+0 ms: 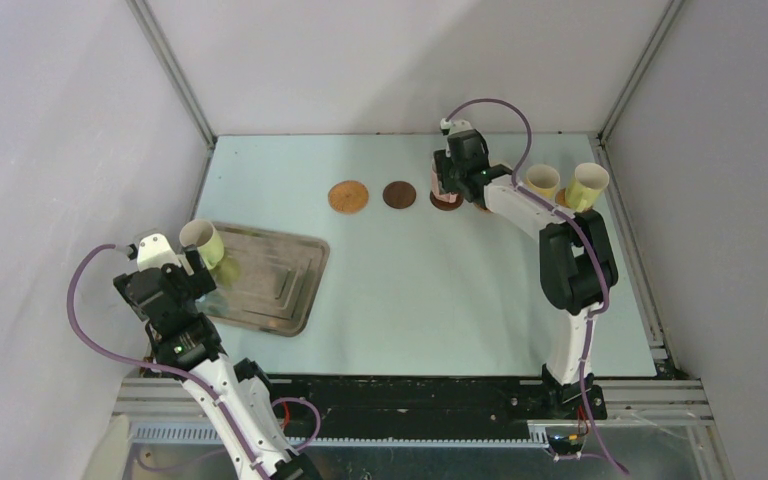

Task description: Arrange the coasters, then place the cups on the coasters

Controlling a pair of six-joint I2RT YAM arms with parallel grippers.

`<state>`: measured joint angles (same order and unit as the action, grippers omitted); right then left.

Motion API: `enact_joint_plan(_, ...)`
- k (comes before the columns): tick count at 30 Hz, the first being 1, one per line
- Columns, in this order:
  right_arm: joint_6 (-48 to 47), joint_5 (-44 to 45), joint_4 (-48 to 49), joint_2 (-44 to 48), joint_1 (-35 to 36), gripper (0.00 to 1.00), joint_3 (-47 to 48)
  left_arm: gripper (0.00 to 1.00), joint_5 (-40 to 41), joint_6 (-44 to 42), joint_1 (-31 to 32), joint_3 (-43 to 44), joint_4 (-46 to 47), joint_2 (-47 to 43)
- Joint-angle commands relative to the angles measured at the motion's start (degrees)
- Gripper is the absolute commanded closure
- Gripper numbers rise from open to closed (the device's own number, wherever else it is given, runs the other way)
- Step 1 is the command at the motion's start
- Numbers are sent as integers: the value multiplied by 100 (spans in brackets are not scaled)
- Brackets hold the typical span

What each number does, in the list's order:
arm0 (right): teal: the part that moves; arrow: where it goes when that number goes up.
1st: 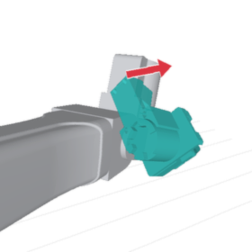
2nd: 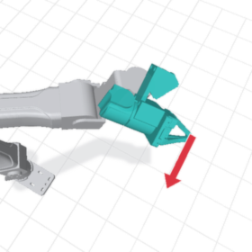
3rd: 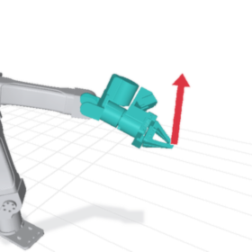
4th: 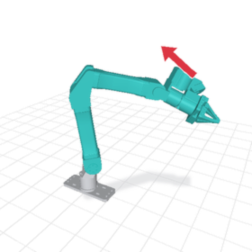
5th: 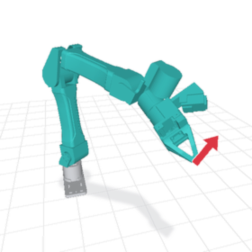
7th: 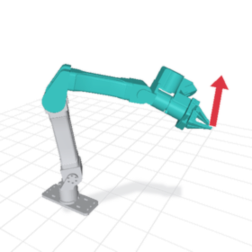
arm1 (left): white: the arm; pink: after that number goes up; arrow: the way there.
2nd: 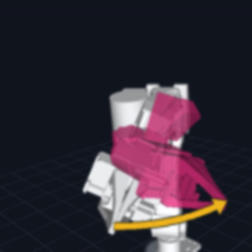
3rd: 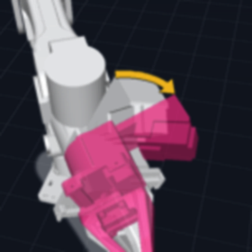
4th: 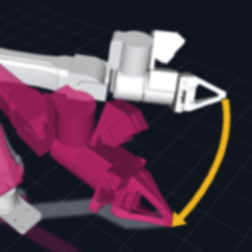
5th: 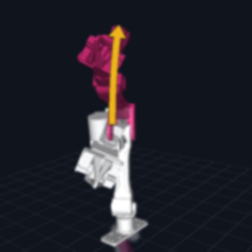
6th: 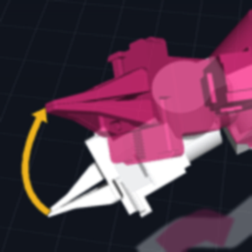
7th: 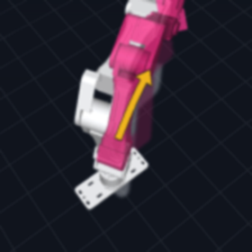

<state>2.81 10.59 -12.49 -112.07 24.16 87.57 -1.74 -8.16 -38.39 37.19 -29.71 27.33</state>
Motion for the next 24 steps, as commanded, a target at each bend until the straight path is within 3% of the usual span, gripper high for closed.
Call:
enact_joint_plan(1,-90,-119,-21,105,9,44,334,2,-24,-94,-48,-84,157,-45)
enact_joint_plan(9,-258,-129,-181,318,61,30,425,2,-37,-96,-48,-87,154,-53)
enact_joint_plan(15,-263,-86,-325,616,79,27,474,2,-55,-93,-47,-80,155,-44)
enact_joint_plan(24,-264,-378,-302,2066,131,21,326,2,-343,-169,-48,-55,49,54)
